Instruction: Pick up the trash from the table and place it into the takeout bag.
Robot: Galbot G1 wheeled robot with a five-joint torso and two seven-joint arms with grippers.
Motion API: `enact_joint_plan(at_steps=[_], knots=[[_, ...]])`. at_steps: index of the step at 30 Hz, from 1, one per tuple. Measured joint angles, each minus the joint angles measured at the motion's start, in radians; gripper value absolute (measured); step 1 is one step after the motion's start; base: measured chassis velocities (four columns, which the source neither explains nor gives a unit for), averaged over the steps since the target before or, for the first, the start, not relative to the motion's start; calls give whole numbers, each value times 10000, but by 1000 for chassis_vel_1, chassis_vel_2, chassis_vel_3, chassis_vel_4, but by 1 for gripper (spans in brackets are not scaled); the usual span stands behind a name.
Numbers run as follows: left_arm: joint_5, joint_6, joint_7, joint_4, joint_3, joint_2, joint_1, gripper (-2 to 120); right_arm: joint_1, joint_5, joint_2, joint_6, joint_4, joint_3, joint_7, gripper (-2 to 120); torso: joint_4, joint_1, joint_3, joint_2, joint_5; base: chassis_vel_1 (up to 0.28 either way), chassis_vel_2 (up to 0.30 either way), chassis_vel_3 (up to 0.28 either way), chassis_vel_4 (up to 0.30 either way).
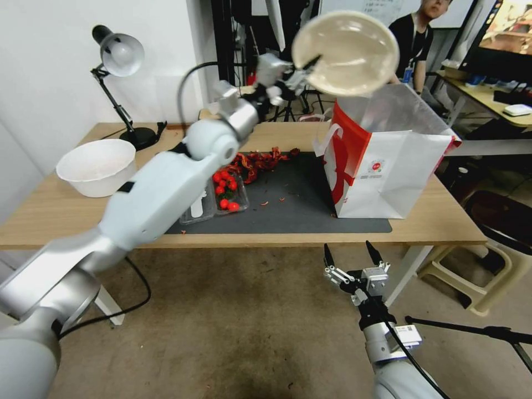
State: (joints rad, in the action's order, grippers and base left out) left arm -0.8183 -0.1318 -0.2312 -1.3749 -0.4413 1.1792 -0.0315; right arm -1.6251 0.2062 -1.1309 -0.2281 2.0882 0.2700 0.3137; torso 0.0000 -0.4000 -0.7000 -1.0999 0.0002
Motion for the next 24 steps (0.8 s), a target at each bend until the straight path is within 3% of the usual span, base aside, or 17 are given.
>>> enact_joint_plan(at_steps=[2,6,7,10,14,20,24], knots=[[170,-23,-191,216,-167,62,-286,19,-38,-18,-22,-13,18,28,2,100,0,0,0,0,-1,0,0,0,0],[1766,-398,-1514,999,-349,264,-1085,19,-158,-65,-55,-69,32,81,2,100,0,0,0,0,0,0,0,0,0],[1766,-398,-1514,999,-349,264,-1085,19,-158,-65,-55,-69,32,81,2,100,0,0,0,0,0,0,0,0,0],[2944,-770,-2428,1310,-358,297,-1315,19,-159,-67,-72,-100,34,92,-53,100,3,0,0,0,-2,0,0,0,0],[3274,-817,-2694,1402,-368,304,-1331,17,-185,-74,-105,-115,30,77,-101,100,1,0,0,0,-2,0,0,0,0],[3235,-733,-2544,1367,-367,262,-1173,17,-226,-79,-79,-119,35,91,-104,100,2,-1,0,-1,-3,0,0,0,0],[2993,-684,-2306,1372,-352,284,-1126,29,-220,-69,-46,-123,35,104,-102,100,-1,0,1,0,-3,0,0,0,0]])
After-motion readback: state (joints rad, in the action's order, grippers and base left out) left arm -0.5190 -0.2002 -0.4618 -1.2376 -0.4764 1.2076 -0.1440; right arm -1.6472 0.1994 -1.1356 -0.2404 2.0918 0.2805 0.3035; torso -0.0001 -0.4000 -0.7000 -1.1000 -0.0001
